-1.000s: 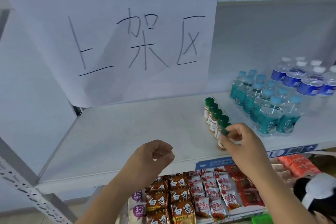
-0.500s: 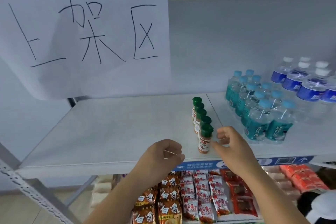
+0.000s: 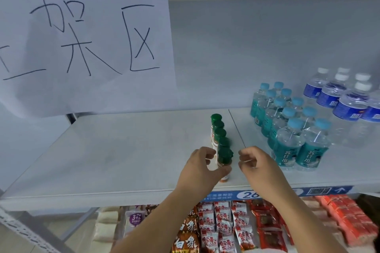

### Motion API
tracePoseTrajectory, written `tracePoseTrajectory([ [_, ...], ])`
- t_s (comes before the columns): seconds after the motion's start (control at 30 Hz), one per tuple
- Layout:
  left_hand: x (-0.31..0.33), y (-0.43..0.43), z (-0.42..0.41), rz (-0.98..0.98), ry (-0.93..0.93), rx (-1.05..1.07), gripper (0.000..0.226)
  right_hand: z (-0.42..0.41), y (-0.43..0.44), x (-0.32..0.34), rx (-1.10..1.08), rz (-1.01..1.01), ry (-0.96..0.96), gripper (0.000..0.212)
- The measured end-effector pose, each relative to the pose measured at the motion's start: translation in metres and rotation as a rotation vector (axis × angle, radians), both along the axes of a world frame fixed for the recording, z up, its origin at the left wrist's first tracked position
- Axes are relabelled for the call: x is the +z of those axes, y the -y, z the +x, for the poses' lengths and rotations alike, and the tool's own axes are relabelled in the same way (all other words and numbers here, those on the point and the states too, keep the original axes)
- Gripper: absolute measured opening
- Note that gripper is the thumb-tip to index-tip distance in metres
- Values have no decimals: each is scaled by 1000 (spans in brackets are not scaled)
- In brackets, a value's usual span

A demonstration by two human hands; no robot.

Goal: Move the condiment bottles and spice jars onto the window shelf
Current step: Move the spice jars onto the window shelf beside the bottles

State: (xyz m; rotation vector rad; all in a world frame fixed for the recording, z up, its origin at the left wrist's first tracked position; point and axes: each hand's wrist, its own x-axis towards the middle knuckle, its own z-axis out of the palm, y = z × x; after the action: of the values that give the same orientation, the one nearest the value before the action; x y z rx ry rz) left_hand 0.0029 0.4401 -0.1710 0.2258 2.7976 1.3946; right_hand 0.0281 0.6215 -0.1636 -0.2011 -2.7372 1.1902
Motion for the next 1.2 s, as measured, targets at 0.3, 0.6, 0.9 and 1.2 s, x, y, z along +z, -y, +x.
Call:
tracePoseTrajectory([
  [0.3,-7,-15,-9,-34,-79,36,38,-16,-9,-1,23,19,-7,24],
  [0.6,12,30,-10,86,-114,96,19,-37,-1,-2,65,-56,-32,40],
  [0.9,15,63,1,61,-101,174,21,-47,26,-19,59,-62,-40,46],
  [1.2,18,84,5,52,-88,212,19,-29,36,-8,105,-78,-185,38],
])
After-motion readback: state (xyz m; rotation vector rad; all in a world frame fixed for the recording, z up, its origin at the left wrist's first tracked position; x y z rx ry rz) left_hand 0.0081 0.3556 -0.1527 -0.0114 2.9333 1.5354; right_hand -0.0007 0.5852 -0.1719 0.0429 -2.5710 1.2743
